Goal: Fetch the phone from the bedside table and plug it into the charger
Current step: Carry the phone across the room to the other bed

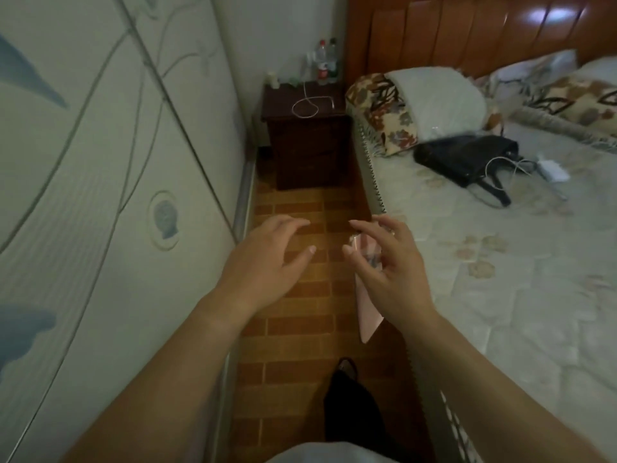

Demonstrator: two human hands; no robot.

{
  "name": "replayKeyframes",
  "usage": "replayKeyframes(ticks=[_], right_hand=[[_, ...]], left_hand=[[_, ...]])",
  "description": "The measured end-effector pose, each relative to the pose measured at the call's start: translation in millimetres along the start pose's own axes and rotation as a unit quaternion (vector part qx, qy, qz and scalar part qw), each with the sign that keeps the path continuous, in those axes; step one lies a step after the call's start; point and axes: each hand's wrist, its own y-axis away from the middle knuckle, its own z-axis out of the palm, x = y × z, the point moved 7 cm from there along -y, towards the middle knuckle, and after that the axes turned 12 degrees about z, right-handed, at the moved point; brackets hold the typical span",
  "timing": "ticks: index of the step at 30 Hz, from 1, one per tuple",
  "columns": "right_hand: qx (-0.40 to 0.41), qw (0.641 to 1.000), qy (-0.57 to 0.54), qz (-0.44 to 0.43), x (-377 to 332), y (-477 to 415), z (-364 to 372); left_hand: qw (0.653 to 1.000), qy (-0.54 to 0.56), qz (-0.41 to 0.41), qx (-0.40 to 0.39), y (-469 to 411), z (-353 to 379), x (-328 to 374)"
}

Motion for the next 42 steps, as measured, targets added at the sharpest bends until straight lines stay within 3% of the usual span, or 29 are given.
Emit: replayKeyframes(ticks=[11,25,42], right_hand=[[0.007,1.000,0.022,0.010,31.4,-273.3,-4.9],[0.045,0.998,0.030,0.007,67.9,-630.6,68.2],[0.082,0.996,0.028,0.032,161.6,-935.4,53.6]], left_hand=[[0.999,0.038,0.030,0.003,-273.4,26.1,-86.8],[0.995,0.027,0.090,-0.016,-614.7,35.4,-266.7],[0.990,0.033,0.126,-0.056,-926.9,94.0,-346.1]])
